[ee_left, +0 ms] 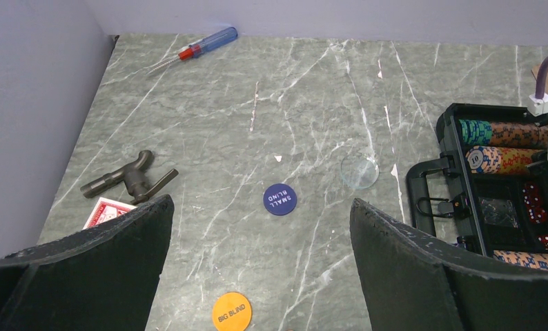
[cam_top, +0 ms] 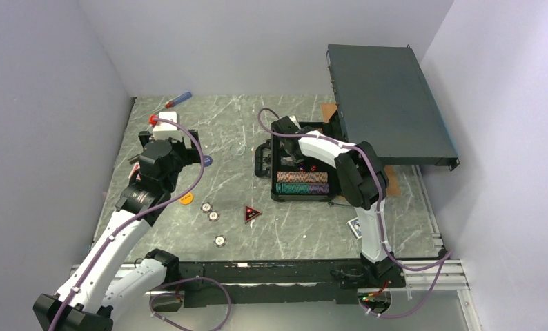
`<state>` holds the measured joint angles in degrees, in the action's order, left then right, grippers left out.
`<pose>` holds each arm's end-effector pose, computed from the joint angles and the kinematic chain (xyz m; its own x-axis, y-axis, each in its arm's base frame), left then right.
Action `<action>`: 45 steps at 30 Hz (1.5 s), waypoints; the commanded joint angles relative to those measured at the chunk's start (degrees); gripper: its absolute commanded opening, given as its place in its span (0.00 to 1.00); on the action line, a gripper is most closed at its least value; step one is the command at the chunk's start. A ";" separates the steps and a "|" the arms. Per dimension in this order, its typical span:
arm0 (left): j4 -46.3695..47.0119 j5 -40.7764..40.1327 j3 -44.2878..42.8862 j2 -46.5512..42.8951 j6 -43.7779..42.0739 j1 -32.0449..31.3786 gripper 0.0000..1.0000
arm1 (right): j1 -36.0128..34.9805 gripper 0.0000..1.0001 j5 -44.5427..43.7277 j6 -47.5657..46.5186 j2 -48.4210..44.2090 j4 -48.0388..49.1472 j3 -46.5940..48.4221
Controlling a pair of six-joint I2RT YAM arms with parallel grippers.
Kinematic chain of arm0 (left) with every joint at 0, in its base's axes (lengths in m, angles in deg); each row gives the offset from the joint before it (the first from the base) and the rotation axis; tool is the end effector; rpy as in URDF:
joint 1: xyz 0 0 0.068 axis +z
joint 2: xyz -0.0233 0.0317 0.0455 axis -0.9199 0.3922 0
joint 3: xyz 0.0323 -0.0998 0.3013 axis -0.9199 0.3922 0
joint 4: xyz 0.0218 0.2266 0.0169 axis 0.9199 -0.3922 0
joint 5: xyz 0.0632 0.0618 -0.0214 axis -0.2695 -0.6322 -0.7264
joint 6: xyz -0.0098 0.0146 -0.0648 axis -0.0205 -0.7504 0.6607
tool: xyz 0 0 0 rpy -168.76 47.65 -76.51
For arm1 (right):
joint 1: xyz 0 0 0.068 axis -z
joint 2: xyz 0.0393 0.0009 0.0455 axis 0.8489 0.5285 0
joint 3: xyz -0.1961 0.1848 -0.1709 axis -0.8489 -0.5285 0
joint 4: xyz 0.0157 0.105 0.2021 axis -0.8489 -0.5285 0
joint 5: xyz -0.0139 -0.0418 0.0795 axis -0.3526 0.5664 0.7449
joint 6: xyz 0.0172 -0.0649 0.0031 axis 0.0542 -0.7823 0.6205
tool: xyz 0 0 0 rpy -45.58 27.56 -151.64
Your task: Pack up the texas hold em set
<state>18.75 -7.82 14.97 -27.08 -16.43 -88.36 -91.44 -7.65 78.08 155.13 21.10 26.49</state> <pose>0.1392 -0.0316 0.3811 -0.1957 -0.0643 -0.9786 -0.0609 0.9967 -0.0533 0.3841 0.2214 0.2049 -0.7898 -0.4101 -0.4561 -0.2304 0.8875 -0.3990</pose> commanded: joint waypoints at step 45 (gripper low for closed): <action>1.30 0.78 -1.57 0.13 1.11 0.01 0.99 | 1.63 0.39 1.46 5.48 -6.20 -7.76 -7.54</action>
<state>18.73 -7.74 14.97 -27.01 -16.21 -88.36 -89.01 -2.32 83.07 147.81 19.68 19.38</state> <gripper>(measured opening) 0.992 0.395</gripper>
